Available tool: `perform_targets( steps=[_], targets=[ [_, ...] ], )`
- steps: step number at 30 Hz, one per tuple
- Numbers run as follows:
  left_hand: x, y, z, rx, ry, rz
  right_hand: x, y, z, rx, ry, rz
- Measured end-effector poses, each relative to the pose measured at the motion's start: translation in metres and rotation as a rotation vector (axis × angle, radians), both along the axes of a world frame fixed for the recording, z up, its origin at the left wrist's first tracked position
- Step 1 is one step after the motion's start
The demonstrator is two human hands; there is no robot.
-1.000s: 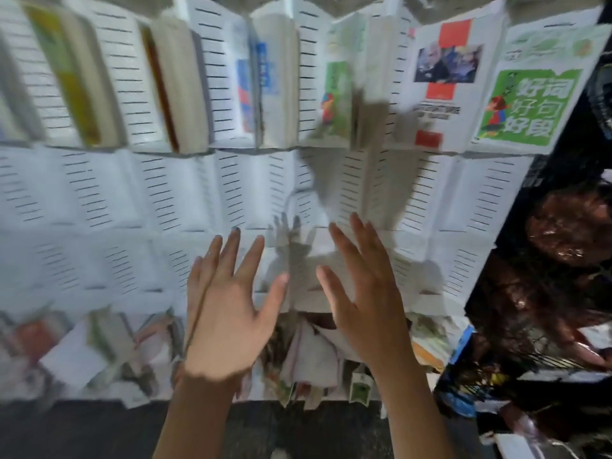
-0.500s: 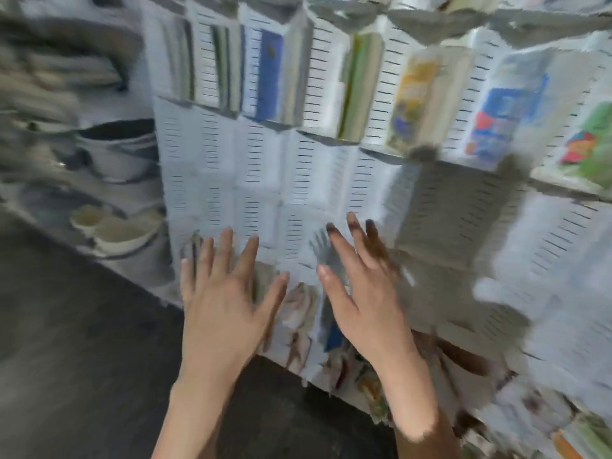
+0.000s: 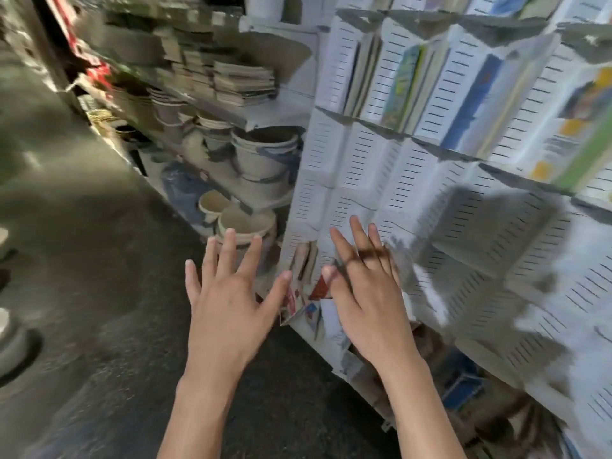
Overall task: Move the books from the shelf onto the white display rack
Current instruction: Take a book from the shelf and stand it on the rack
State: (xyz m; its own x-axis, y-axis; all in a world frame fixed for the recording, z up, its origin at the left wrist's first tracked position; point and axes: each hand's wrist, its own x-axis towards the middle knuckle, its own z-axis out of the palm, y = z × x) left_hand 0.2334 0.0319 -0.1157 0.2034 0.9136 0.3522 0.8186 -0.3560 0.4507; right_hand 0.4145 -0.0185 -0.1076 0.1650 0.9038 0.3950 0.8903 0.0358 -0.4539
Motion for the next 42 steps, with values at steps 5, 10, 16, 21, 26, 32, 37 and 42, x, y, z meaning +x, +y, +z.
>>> perform_targets(
  steps=[5,10,16,21,26,32,37,42],
  targets=[
    [-0.029,0.051,-0.011,-0.039,-0.030,0.079,-0.030,0.068,-0.008,-0.029,0.023,0.091],
    [-0.049,0.123,-0.014,-0.037,-0.023,0.152,-0.049,0.157,-0.020,-0.003,0.068,0.178],
    [-0.066,0.243,0.001,-0.017,0.003,0.234,-0.065,0.294,-0.019,-0.004,0.146,0.282],
    [-0.080,0.332,0.015,-0.012,-0.032,0.311,-0.077,0.399,0.001,-0.007,0.139,0.326],
    [-0.102,0.394,0.010,-0.047,-0.047,0.382,-0.105,0.473,0.003,-0.054,0.086,0.405],
    [-0.139,0.481,-0.005,-0.070,-0.078,0.396,-0.145,0.567,-0.015,-0.042,0.106,0.429],
    [-0.185,0.578,-0.017,-0.071,-0.100,0.368,-0.189,0.654,-0.020,-0.017,0.082,0.404],
    [-0.245,0.682,0.000,-0.047,-0.090,0.326,-0.246,0.750,-0.009,-0.016,0.099,0.373]
  ],
)
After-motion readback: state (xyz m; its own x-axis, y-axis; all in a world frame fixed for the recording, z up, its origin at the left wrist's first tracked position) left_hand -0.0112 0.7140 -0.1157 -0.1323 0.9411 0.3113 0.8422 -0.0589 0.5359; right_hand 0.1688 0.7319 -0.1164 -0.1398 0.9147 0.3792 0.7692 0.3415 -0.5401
